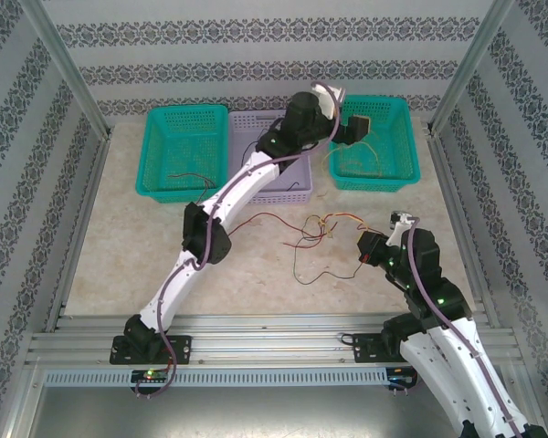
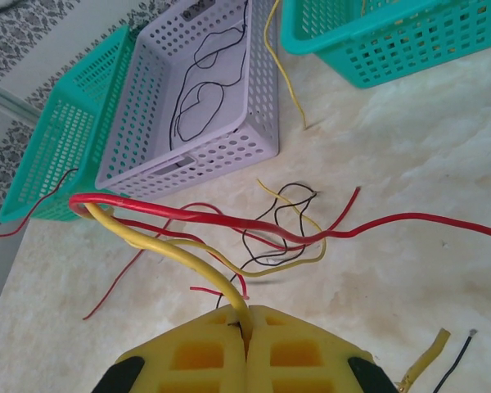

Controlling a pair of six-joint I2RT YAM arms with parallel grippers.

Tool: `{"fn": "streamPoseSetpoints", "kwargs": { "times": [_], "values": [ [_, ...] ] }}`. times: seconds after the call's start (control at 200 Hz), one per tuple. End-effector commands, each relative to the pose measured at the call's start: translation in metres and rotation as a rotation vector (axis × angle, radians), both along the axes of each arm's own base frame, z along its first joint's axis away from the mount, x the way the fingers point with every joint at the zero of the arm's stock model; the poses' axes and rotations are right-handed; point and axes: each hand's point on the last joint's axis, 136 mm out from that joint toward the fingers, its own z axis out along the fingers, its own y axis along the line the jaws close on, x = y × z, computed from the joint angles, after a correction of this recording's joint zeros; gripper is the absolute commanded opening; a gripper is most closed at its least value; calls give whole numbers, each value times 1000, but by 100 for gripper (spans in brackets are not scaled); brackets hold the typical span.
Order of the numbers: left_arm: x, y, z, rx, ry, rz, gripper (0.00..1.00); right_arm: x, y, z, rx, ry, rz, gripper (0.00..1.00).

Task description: Untangle the cables

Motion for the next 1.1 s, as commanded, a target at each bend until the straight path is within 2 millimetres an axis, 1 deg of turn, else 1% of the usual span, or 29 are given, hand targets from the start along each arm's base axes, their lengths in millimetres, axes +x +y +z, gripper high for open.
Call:
{"fn": "streamPoseSetpoints", "kwargs": {
  "times": [0.0,0.055,0.105,0.11,0.13,0.14,0.19,0.25,0.255,0.27,0.275,0.28,0.285,0.29,0.32,0.36,0.375,0.39,0.43,0.47,0.575,0.62,0.689,0.789,0.824,0.889,0.944,1.044,1.094],
  "values": [
    [-27,18,45,-6,16,-58,100,0,0,11,8,-18,-9,0],
    [-38,25,49,10,46,-80,100,1,2,16,5,-27,5,0],
    [-43,35,49,28,76,-67,100,2,2,22,2,-44,9,0],
    [-45,36,53,25,72,-67,100,2,2,23,1,-47,10,0],
    [-47,40,47,32,86,-69,99,2,3,25,1,-56,15,0],
    [-50,42,51,28,83,-70,99,3,3,27,1,-61,18,0],
    [-57,57,54,1,86,-49,99,4,3,29,-7,-67,19,0],
    [-70,78,54,-49,88,-30,99,9,2,27,-21,-46,13,0],
    [-70,79,50,-47,97,-28,99,9,2,26,-21,-44,13,0],
    [-74,85,52,-60,95,-22,99,11,2,25,-24,-38,12,0],
    [-74,86,45,-52,107,-18,99,11,2,25,-24,-34,12,0],
    [-76,88,51,-62,102,-17,99,12,2,24,-24,-32,11,0],
    [-77,89,44,-56,112,-16,99,12,2,24,-24,-29,10,0],
    [-78,90,44,-58,115,-15,99,13,2,23,-25,-26,9,0],
    [-87,97,45,-67,121,-16,99,15,3,21,-20,-16,11,0],
    [-100,103,40,-69,139,-27,97,19,5,21,-2,-14,14,0],
    [-105,105,41,-77,142,-32,96,20,5,21,7,-15,13,0],
    [-111,107,36,-80,157,-36,95,21,6,22,17,-18,15,0],
    [-123,113,31,-113,168,-48,94,24,7,25,39,-30,14,0],
    [-137,120,30,-144,169,-54,93,27,7,28,54,-38,10,0],
    [-166,132,6,-171,193,-72,89,31,9,35,74,-44,16,0],
    [-177,131,-5,-173,210,-94,89,33,11,37,84,-41,27,0],
    [-195,122,-23,-164,233,-159,87,34,15,39,101,-34,40,0],
    [-209,112,-50,-116,257,-196,85,35,16,42,117,-34,44,0],
    [-212,109,-59,-112,267,-206,83,35,17,42,122,-34,48,0],
    [-214,101,-71,-114,292,-234,75,34,19,42,133,-29,55,0],
    [-214,95,-80,-118,314,-256,72,33,21,42,144,-24,60,0],
    [-211,89,-93,-136,340,-270,69,32,21,41,154,-21,62,0],
    [-212,84,-95,-151,346,-293,63,30,23,41,160,-19,69,0]
  ]
}}
